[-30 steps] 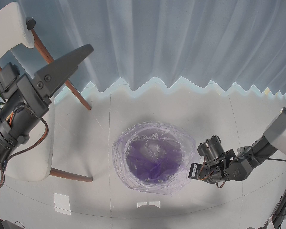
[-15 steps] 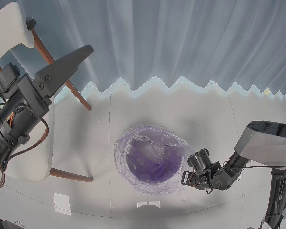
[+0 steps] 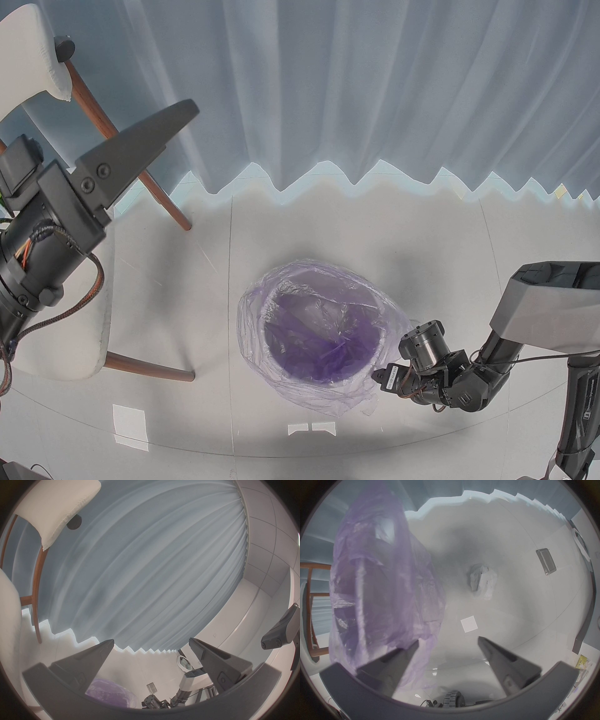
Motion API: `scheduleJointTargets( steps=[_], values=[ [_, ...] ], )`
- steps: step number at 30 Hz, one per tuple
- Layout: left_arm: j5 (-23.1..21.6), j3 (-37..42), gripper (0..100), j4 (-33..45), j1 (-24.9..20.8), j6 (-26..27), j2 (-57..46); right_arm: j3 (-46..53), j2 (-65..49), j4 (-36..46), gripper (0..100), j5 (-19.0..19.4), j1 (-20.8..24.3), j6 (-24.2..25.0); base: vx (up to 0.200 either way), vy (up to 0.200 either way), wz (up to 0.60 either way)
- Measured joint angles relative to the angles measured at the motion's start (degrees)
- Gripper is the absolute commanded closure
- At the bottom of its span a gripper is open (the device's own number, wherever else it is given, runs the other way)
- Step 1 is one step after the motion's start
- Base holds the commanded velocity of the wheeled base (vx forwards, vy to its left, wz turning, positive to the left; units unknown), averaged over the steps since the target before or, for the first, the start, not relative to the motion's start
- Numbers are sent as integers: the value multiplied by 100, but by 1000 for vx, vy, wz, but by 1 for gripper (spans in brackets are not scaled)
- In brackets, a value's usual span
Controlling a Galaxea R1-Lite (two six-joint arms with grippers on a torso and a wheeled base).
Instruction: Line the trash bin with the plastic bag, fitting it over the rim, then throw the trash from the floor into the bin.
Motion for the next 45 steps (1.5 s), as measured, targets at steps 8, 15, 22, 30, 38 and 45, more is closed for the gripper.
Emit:
scheduleJointTargets(
  steps=[8,15,22,30,38,45],
  values=[
    [2,5,0,0,-7,2,0,733,-1120,-183,0,17,239,0,0,0,0],
    [-2,27,0,0,-33,6,0,1150,-2316,-194,0,74,380,-756,0,0,0],
    [0,40,0,-6,-129,9,-2,1207,-2575,-958,0,260,83,-2272,0,0,0],
    [-6,44,0,-11,-184,20,-11,1154,-1969,-2782,0,1035,-452,-3333,0,0,0],
    [-6,62,0,-20,-236,26,2,595,-1026,-3473,0,1833,-857,-3578,0,0,0],
    [-9,105,0,-17,-327,28,13,118,-519,-3512,0,1975,-955,-3611,0,0,0]
  ],
)
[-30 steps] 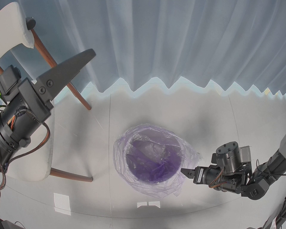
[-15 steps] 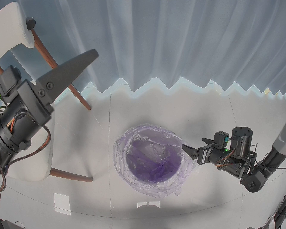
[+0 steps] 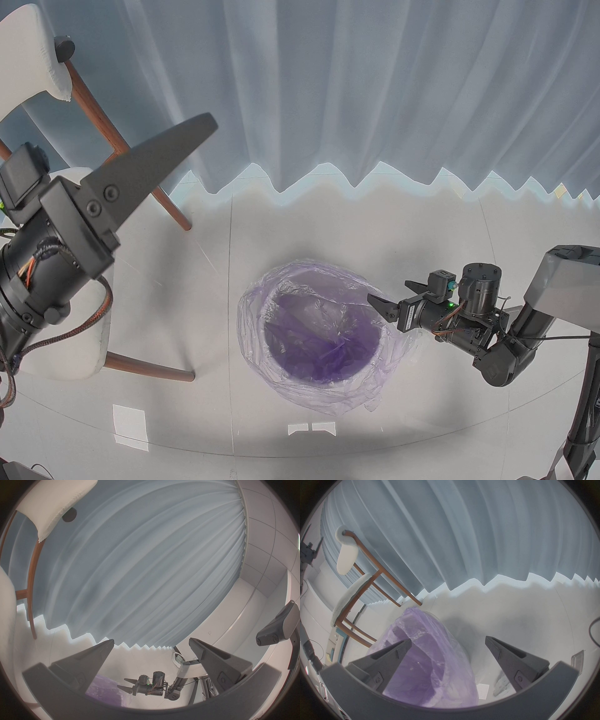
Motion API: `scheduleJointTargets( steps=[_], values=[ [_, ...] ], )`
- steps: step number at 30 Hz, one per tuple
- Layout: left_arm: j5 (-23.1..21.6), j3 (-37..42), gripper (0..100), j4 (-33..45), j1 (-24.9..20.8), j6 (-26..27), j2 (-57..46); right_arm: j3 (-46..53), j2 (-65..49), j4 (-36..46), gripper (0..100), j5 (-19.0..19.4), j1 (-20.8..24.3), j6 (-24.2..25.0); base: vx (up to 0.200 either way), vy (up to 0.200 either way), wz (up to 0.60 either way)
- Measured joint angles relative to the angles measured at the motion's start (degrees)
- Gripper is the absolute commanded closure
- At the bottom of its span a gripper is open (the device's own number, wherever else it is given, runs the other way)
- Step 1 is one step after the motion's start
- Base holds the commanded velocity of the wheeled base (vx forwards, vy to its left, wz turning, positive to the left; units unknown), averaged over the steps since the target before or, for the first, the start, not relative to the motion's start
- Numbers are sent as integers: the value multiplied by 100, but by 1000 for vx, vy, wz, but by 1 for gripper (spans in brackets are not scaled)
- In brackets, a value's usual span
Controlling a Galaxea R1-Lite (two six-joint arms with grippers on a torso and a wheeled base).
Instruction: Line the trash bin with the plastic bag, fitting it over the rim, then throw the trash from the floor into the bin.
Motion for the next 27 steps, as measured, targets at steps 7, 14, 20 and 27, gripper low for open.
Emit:
scheduleJointTargets(
  steps=[7,14,20,27],
  values=[
    [0,22,0,0,-20,0,6,-240,277,0,100,6,-20,0,0,0,0],
    [0,27,0,2,-28,0,11,-483,417,20,100,202,-71,364,0,0,0],
    [2,32,0,5,-28,-2,11,-757,419,77,100,455,-179,1339,0,0,0],
    [0,51,0,9,-54,0,11,-1265,419,384,100,848,-540,2492,0,0,0]
  ],
)
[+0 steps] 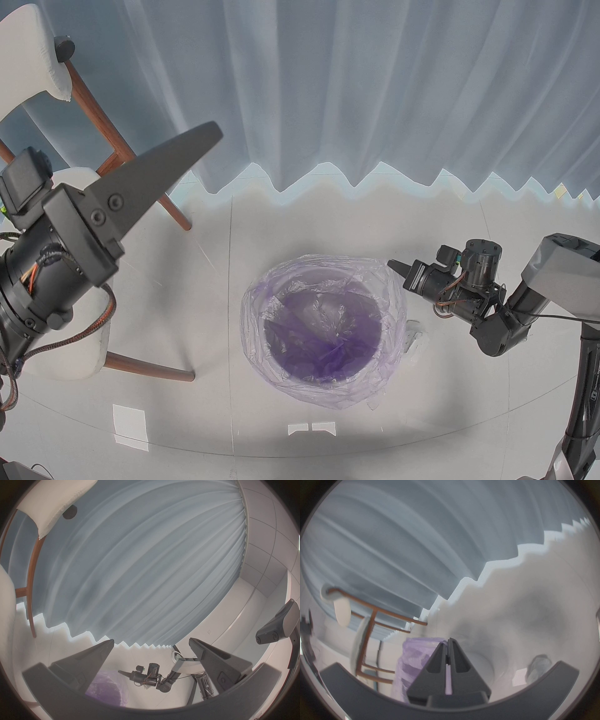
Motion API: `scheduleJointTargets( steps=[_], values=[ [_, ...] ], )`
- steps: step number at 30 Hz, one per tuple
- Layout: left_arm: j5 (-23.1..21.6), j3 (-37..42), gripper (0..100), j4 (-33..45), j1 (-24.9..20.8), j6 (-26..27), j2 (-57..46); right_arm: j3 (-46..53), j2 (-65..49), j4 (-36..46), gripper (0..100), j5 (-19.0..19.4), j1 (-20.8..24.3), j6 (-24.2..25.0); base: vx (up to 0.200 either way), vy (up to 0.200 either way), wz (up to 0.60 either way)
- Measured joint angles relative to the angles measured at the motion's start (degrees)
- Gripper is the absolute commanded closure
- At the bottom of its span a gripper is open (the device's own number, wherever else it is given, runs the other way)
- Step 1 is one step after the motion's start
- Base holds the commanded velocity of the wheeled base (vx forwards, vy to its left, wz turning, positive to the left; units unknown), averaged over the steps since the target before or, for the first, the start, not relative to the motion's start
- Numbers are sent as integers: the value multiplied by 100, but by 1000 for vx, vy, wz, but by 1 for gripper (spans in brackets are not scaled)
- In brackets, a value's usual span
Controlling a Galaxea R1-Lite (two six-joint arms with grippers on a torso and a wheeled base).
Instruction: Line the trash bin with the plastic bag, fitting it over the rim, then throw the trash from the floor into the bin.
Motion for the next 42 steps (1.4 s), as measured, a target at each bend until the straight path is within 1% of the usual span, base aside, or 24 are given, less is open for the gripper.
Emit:
scheduleJointTargets(
  steps=[4,7,12,15,31,38,42],
  values=[
    [0,9,0,-4,-11,-2,2,-358,6,260,100,329,-226,912,0,0,0],
    [2,20,0,-6,-18,2,2,-772,72,569,100,545,-372,1308,0,0,0],
    [0,44,0,-22,-51,2,33,-1308,396,845,100,736,-477,1502,0,0,0],
    [0,61,0,-41,-60,7,50,-1557,653,886,100,784,-499,1532,0,0,0],
    [9,83,0,-61,-94,2,129,-2227,1894,924,100,828,-480,1613,0,0,0],
    [11,105,0,-61,-93,0,166,-2356,2153,881,100,828,-479,1908,0,0,0],
    [11,113,0,-63,-93,0,182,-2470,2203,836,100,819,-471,2170,0,0,0]
  ],
)
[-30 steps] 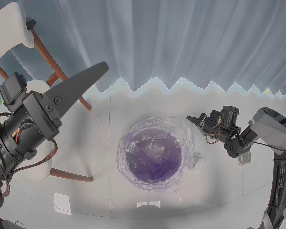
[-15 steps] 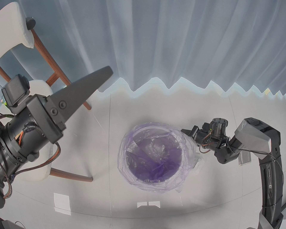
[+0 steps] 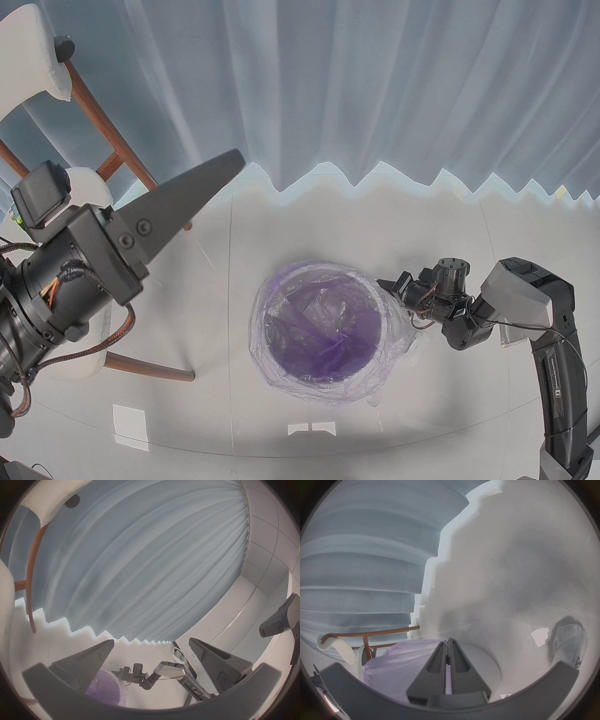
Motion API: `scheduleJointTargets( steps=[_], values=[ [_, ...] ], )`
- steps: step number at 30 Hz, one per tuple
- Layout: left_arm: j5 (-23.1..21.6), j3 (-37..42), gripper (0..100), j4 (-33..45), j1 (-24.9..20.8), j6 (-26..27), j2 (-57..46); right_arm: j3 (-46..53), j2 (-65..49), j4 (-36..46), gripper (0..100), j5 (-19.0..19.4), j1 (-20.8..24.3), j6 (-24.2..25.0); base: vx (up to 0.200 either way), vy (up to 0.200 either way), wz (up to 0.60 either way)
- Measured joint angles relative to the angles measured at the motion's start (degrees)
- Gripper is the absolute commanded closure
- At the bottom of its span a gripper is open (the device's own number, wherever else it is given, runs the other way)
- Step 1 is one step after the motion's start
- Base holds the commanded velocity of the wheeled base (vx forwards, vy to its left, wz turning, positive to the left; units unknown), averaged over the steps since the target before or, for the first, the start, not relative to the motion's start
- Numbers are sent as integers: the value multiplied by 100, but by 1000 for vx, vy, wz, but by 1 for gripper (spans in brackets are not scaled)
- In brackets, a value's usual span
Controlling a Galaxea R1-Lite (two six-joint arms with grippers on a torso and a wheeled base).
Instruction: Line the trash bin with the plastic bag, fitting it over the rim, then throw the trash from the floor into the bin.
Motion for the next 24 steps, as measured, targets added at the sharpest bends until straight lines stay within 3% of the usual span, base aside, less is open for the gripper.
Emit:
scheduleJointTargets(
  steps=[3,4,12,16,24],
  values=[
    [9,2,0,-5,2,0,12,-41,0,-84,100,-11,2,146,0,0,0],
    [15,2,0,-6,2,0,15,-41,-4,-122,0,-20,2,200,0,0,0],
    [17,6,0,-13,18,-79,21,599,-456,-535,0,-72,-17,816,0,0,0],
    [11,6,0,-16,18,-260,21,1538,-1078,-1097,0,-28,-61,1303,0,0,0],
    [-229,67,0,2,-54,-1059,12,3499,-2821,-1994,0,49,-288,1738,0,0,0]
  ],
)
